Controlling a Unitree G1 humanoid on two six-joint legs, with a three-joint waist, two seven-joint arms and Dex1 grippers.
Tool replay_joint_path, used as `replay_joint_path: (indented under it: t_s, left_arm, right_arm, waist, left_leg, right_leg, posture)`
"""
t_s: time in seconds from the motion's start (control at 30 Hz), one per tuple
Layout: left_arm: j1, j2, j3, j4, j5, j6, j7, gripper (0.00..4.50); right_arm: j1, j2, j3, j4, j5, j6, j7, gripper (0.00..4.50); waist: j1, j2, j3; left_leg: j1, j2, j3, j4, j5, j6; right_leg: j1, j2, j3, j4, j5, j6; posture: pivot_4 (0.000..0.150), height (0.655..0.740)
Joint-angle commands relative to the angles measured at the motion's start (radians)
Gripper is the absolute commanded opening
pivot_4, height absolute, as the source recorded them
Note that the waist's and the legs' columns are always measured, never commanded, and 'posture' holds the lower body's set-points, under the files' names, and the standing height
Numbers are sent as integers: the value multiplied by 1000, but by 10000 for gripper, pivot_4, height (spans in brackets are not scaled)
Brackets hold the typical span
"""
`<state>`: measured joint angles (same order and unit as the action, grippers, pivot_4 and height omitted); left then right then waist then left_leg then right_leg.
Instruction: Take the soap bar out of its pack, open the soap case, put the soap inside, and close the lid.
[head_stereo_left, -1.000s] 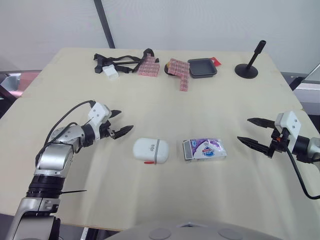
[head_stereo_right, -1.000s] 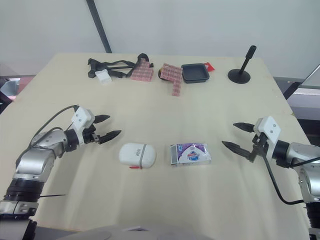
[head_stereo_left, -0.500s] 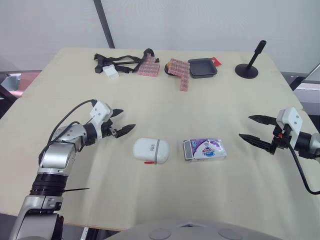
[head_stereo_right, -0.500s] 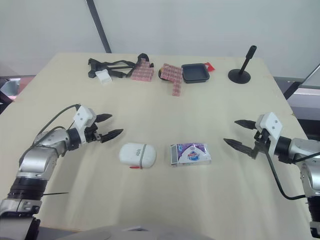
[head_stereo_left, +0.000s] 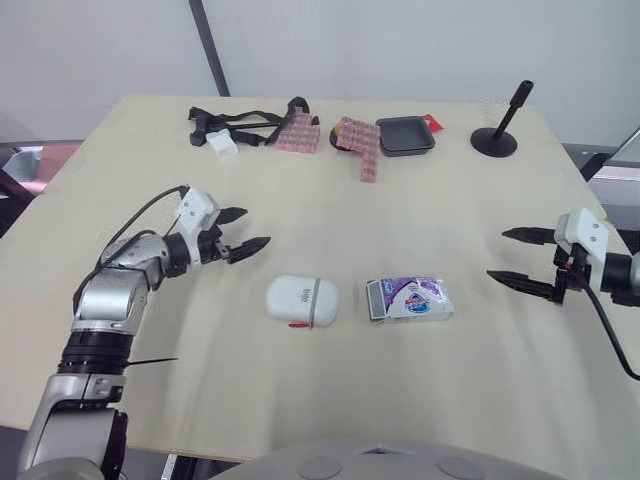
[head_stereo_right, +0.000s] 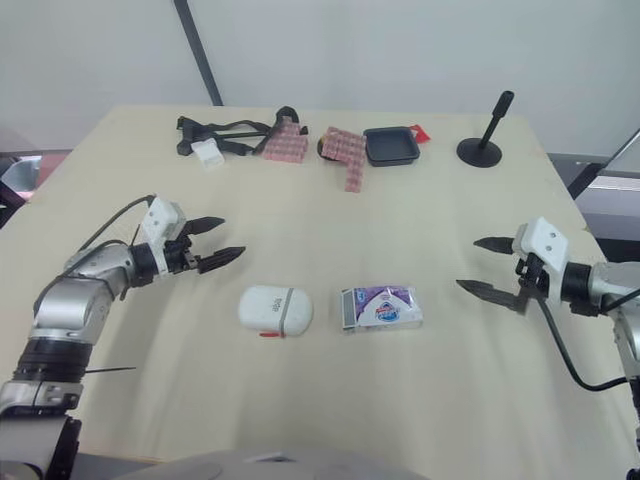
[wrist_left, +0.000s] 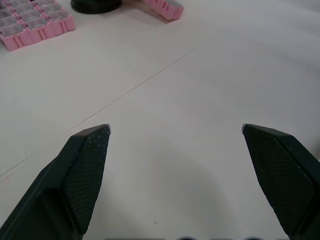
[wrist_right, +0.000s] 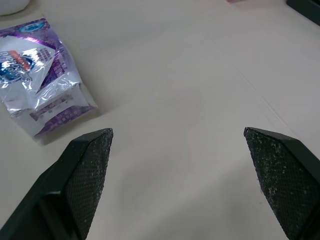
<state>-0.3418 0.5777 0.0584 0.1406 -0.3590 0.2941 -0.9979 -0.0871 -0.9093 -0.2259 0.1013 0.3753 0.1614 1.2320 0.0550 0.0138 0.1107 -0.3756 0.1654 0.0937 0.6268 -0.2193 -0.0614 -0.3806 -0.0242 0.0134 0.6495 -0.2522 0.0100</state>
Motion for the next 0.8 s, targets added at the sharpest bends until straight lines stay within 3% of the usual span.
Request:
replay_joint_path:
  t_s: [0.03, 0.3, 0.8]
  left_arm:
    - [-9, 40, 23, -31, -39, -77, -110, 44878]
    - [157, 136, -3, -153, -79, -298, -407, 44878]
    - [262, 104, -30, -232, -116, -381, -465, 44878]
  right_arm:
    - [-19, -66, 37, 3, -52, -47, 59, 45000]
    - [-33, -197, 107, -74, -72, -3, 171, 45000]
    - [-60, -165, 186, -259, -36, 98, 175, 45000]
  waist:
    - [0, 0, 0]
    - [1, 0, 0]
    - [12, 0, 0]
  left_leg:
    - [0, 0, 0, 0, 0, 0]
    - [-2, 1, 1, 0, -1, 1]
    - [-4, 1, 3, 1, -1, 3]
  right_leg:
    - [0, 0, 0, 0, 0, 0]
    - [-3, 0, 0, 0, 0, 0]
    - [-6, -1, -1, 3, -1, -2]
  posture:
    - [1500, 7400]
    - [1500, 7400]
    - [1500, 7400]
